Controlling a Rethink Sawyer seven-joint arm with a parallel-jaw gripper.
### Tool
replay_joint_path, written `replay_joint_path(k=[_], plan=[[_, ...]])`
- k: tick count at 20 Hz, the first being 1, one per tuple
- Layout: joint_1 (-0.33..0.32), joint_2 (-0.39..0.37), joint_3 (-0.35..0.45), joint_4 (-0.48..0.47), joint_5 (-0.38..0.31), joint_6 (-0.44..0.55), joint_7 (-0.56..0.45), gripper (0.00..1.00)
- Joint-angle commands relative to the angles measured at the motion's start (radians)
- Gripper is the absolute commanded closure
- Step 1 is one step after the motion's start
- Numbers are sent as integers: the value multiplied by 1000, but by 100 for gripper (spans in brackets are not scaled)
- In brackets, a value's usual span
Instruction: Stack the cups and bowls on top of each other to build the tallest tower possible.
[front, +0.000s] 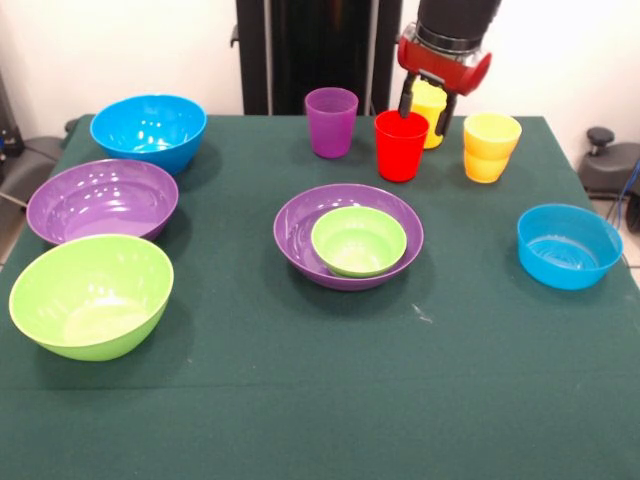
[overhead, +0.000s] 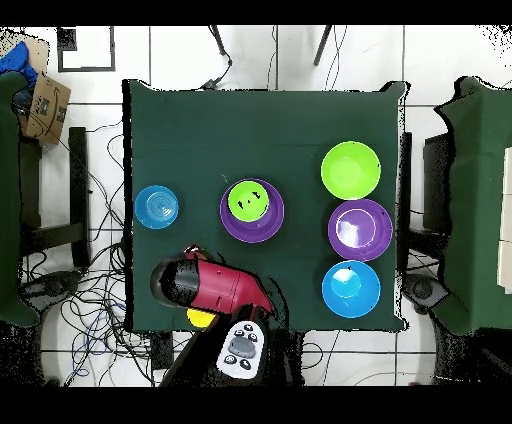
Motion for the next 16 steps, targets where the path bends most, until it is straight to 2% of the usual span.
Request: replay_joint_path(k=[1,16], plan=[[4,71,84,41,-23,-68,131,0],[-6,96,101,47,-23,-135,136,0]])
